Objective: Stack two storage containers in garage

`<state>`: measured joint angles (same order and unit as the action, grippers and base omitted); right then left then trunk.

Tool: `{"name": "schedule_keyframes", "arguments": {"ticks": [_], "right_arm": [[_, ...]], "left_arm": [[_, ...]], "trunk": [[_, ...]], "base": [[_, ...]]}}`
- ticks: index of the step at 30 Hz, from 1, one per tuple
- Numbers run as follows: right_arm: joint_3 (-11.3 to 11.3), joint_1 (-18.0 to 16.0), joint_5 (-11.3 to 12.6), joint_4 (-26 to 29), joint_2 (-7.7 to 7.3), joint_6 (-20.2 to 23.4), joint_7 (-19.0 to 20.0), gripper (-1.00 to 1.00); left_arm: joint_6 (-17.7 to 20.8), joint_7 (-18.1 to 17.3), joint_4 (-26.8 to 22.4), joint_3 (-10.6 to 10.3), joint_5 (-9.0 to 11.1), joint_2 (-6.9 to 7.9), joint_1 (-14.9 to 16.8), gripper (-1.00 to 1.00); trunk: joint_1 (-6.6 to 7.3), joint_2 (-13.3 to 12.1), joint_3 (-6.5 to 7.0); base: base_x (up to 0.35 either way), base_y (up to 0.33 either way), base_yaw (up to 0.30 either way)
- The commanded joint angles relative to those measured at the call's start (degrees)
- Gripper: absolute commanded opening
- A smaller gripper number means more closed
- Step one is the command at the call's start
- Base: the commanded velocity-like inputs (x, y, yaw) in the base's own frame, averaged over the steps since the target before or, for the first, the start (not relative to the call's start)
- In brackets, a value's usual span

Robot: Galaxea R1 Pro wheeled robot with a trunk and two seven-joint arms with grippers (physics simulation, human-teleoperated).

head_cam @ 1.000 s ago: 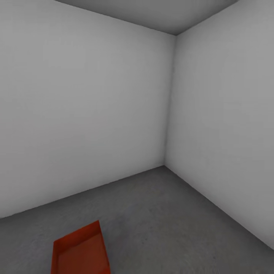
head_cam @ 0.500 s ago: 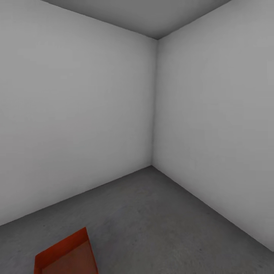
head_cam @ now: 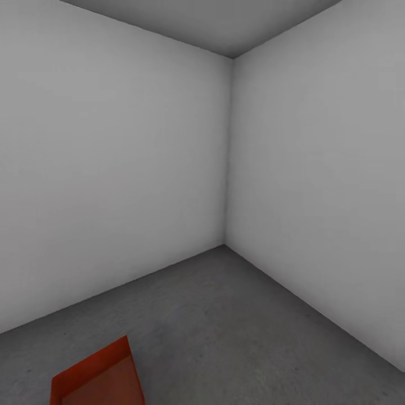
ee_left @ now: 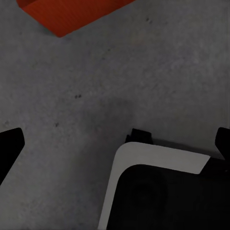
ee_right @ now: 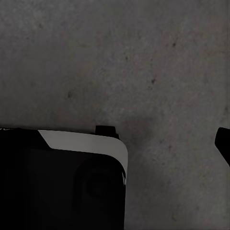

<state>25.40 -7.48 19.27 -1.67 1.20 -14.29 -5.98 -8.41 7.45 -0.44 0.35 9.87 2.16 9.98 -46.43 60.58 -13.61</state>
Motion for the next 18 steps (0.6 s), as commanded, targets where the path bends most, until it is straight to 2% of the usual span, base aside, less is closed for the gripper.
{"name": "schedule_keyframes", "arguments": {"ticks": [1,6,18], "right_arm": [[0.5,-0.1,0.4,-0.2,0.04,-0.3,-0.1,1.0],[0.4,-0.1,0.4,-0.2,0.17,-0.3,-0.1,1.0],[0.4,-0.1,0.4,-0.2,0.05,-0.3,0.0,1.0]], "left_arm": [[-0.2,0.0,0.0,0.0,0.3,-0.02,0.0,1.0],[-0.2,0.0,0.1,0.0,0.3,-0.05,0.0,1.0],[-0.2,0.0,0.0,0.0,0.3,-0.05,0.0,1.0]], "trunk": [[0.0,0.0,-0.07],[0.0,0.0,-0.07],[0.0,0.0,-0.07]], "base": [[0.0,0.0,0.0],[0.0,0.0,-0.11],[0.0,0.0,-0.235]]}}
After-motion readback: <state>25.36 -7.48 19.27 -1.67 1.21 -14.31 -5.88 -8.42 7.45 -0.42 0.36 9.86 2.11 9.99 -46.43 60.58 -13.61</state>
